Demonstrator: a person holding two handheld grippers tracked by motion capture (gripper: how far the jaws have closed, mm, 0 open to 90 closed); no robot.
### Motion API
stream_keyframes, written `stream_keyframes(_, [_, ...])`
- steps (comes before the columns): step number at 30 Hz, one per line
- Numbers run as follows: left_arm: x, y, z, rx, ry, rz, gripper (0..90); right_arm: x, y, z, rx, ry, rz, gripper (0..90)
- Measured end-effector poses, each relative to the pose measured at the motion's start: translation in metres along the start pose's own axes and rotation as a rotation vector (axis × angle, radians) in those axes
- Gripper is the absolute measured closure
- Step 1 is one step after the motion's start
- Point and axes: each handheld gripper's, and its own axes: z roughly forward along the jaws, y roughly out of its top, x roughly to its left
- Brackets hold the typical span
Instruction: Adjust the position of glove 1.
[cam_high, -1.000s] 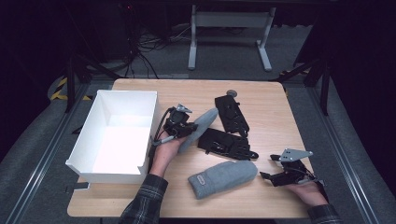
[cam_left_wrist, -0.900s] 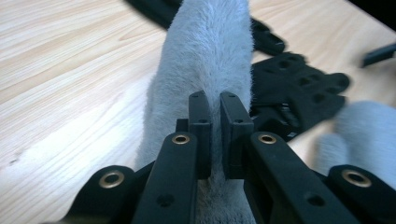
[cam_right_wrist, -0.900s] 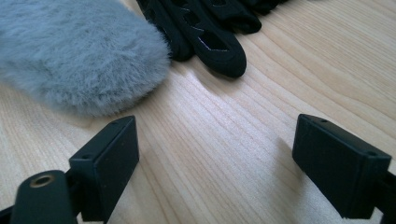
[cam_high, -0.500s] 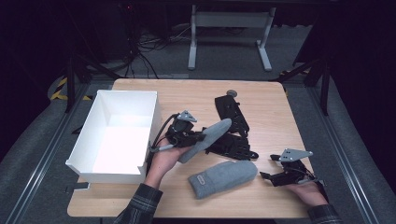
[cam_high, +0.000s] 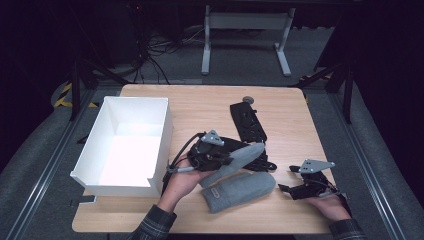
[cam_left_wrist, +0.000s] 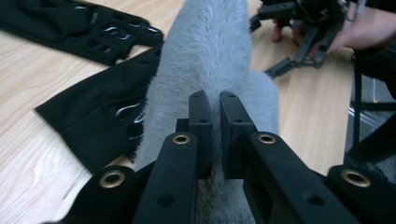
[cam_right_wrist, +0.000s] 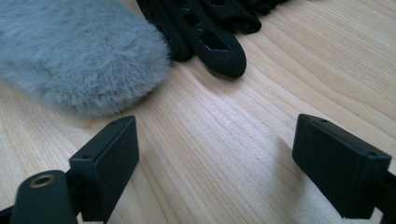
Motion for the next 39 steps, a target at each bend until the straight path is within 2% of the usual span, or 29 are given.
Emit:
stream_keyframes(10, [-0.019,-0.003,0.017,0.059,-0.051,0.076,85.6,0.000,0.000,0.000,0.000,0.000,0.000,15.0])
stream_keyframes(19, [-0.024,-0.008,0.032,0.092,-0.066,0.087,85.6,0.000,0.000,0.000,0.000,0.000,0.000,15.0])
stream_keyframes(23, [-0.029,-0.011,0.039,0.122,-0.088,0.103,85.6,0.000,0.000,0.000,0.000,0.000,0.000,15.0])
stream_keyframes(24, [-0.030,-0.012,0.040,0.127,-0.092,0.096,85.6,0.000,0.000,0.000,0.000,0.000,0.000,15.0])
stream_keyframes(29, [-0.032,-0.017,0.048,0.137,-0.112,0.102,85.6,0.000,0.000,0.000,0.000,0.000,0.000,15.0])
stream_keyframes(35, [-0.039,-0.026,0.062,0.192,-0.131,0.120,85.1,0.000,0.000,0.000,0.000,0.000,-0.001,14.9])
stream_keyframes(37, [-0.040,-0.028,0.063,0.190,-0.134,0.120,83.9,0.000,0.000,0.000,0.000,0.000,0.000,15.0])
stream_keyframes(39, [-0.039,-0.027,0.059,0.166,-0.142,0.126,79.6,0.001,0.000,0.000,0.000,-0.006,0.006,15.0])
